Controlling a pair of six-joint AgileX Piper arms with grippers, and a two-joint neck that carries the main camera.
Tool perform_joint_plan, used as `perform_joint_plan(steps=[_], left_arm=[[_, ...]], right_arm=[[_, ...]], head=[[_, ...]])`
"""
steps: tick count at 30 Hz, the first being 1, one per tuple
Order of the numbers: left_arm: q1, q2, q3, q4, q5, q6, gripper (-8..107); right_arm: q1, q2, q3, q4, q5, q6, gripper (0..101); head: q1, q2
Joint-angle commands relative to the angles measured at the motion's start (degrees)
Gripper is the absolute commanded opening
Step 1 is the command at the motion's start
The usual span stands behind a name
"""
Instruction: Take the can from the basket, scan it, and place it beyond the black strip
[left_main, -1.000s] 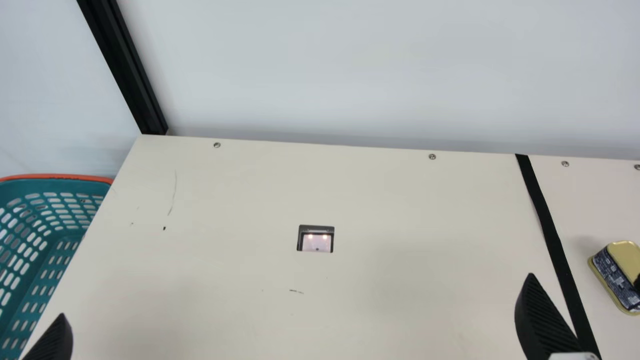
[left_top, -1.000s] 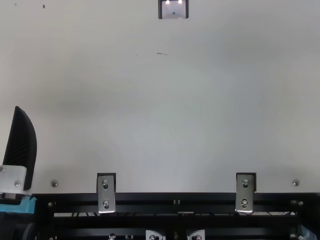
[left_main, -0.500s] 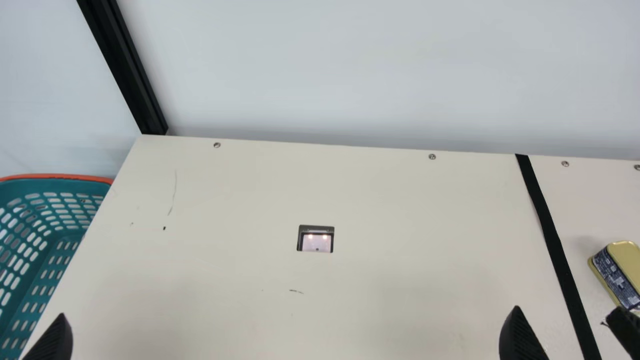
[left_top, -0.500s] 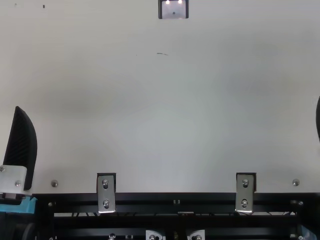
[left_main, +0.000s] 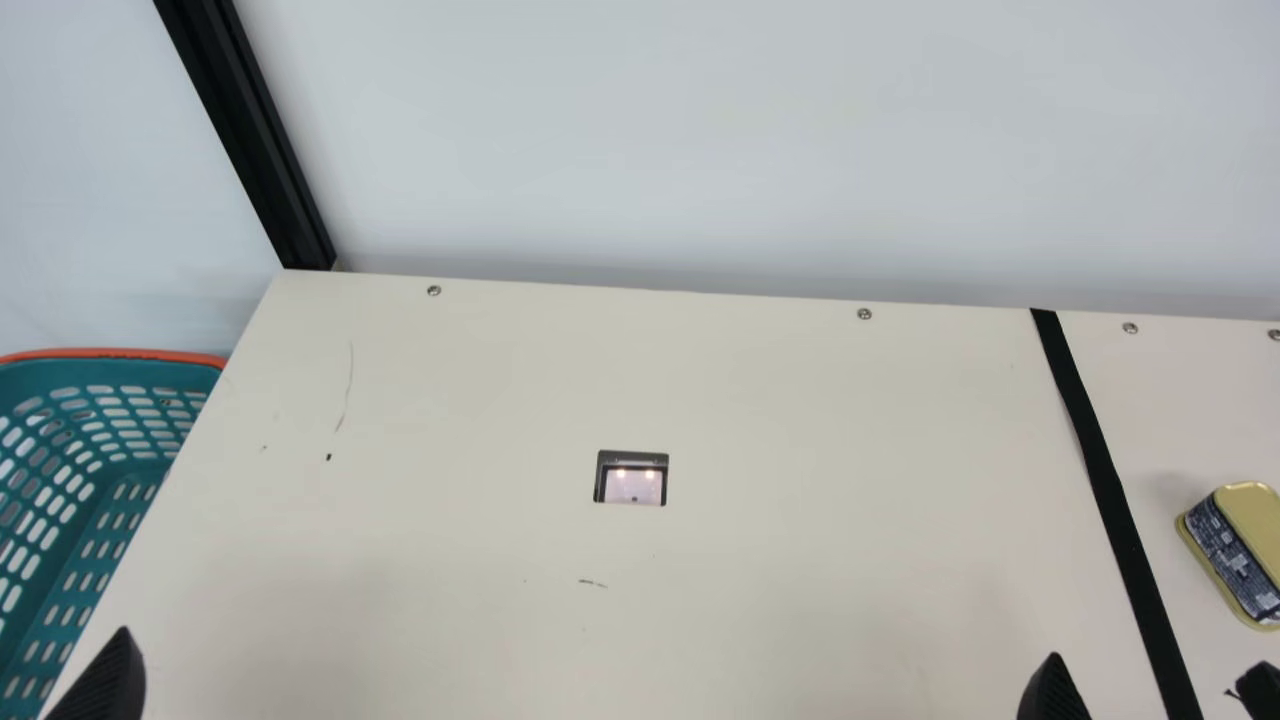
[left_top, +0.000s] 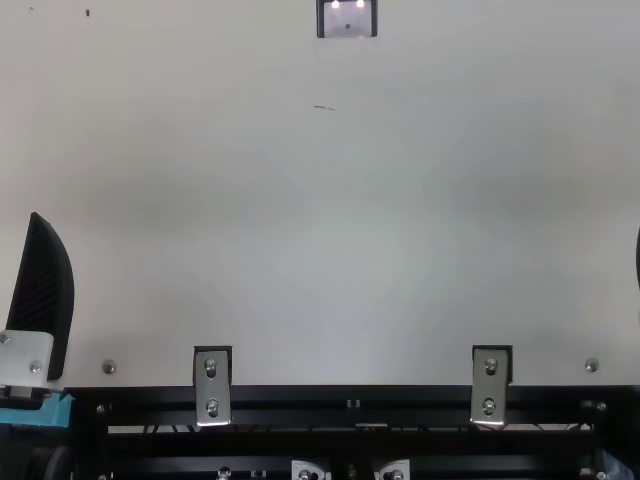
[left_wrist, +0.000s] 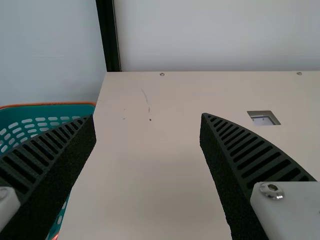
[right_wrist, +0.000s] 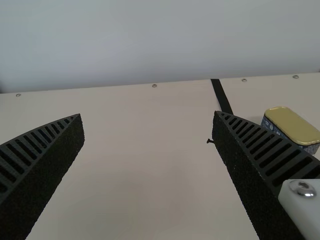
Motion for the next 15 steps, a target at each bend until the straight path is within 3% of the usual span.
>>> perform_joint_plan(steps=[1,15], left_arm=[[0.0,0.0,0.0,0.0,0.0,0.0,90],[0.0,0.0,0.0,0.0,0.0,0.0,90]], right_arm=[[0.0,0.0,0.0,0.0,0.0,0.0,101],[0.0,0.0,0.0,0.0,0.0,0.0,101]], head=[[-0.3,0.6],[-0.3,0.6]])
